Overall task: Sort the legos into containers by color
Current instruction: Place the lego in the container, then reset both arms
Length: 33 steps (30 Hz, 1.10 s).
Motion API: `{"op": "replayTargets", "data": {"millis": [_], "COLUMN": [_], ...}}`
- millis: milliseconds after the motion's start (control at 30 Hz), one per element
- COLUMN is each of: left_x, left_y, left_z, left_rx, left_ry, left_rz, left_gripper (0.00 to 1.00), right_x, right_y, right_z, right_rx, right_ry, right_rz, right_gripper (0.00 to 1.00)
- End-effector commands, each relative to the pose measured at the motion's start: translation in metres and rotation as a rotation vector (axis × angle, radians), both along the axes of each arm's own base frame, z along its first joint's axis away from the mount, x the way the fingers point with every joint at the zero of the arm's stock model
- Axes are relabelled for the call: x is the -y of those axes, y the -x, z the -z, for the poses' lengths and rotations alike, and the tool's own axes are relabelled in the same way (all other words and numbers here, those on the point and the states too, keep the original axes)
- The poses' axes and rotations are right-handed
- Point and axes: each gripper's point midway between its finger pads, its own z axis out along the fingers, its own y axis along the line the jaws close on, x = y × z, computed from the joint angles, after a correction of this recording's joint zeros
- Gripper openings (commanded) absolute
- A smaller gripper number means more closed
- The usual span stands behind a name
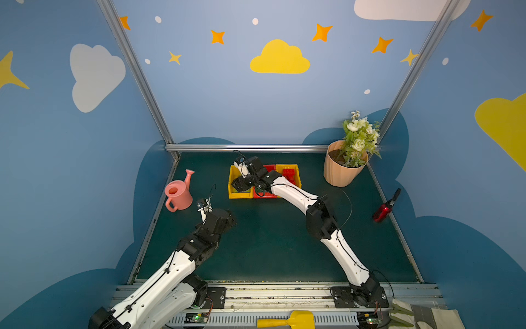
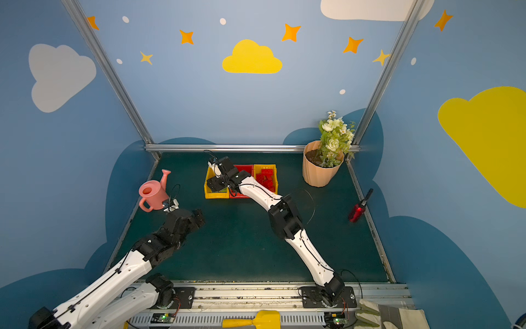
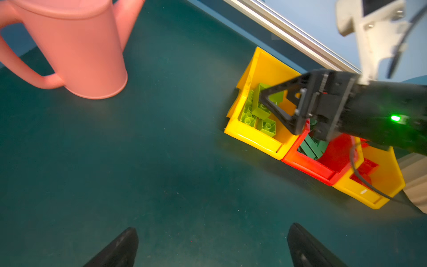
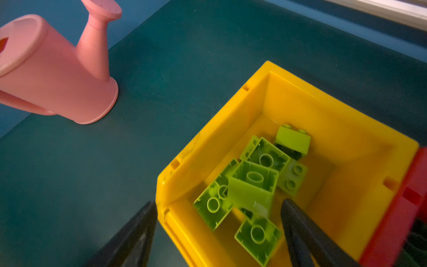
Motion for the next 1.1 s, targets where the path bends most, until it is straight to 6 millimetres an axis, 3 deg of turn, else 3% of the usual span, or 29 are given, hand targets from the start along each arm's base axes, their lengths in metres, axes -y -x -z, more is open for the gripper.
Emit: {"op": "replayTargets", "data": {"millis": [0,100,267,500,633,700,900,1033,1067], "left_x": [-0.016,-0.021,-0.017,-0.019,-0.025,-0.038,-0.066,-0.084,-0.089], "left_y": [0.000,-0.003,-0.014,-0.038,-0.063,-0.076,-0.102,-0.106,-0.106], "left_z": [-0.009,-0.017,-0.028,-0.035,-0.037,-0.037,-0.027,-0.019,-0.014], "left_rx": [0.042,0.097,0.177,0.172,0.122,0.090,0.102,0.149,0.160], "left_ry": [-0.054,-0.078,-0.112,-0.231,-0.325,-0.314,-0.364,-0.372,-0.358], "left_rz": [-0.056,-0.074,-0.042,-0.079,-0.059,-0.079,-0.072,-0.073,-0.079], "left_gripper": [1.00,1.00,1.00,1.00,1.00,1.00,1.00,1.00,1.00], "right_x": [0.011,0.042,0.120,0.249,0.309,0.339,0.395,0.429,0.441], "right_y": [0.010,0.017,0.033,0.068,0.083,0.089,0.099,0.091,0.093], "right_z": [-0.087,-0.101,-0.104,-0.076,-0.060,-0.050,-0.023,-0.014,-0.003], "right_rx": [0.096,0.101,0.109,0.027,0.048,0.049,0.061,0.142,0.134], "right_ry": [-0.088,-0.065,-0.001,0.057,0.178,0.252,0.239,0.192,0.191], "right_rz": [-0.005,0.044,0.150,0.375,0.508,0.591,0.720,0.801,0.833], "right_gripper": [0.85,0.87,0.92,0.96,0.97,0.97,0.97,0.97,0.97]}}
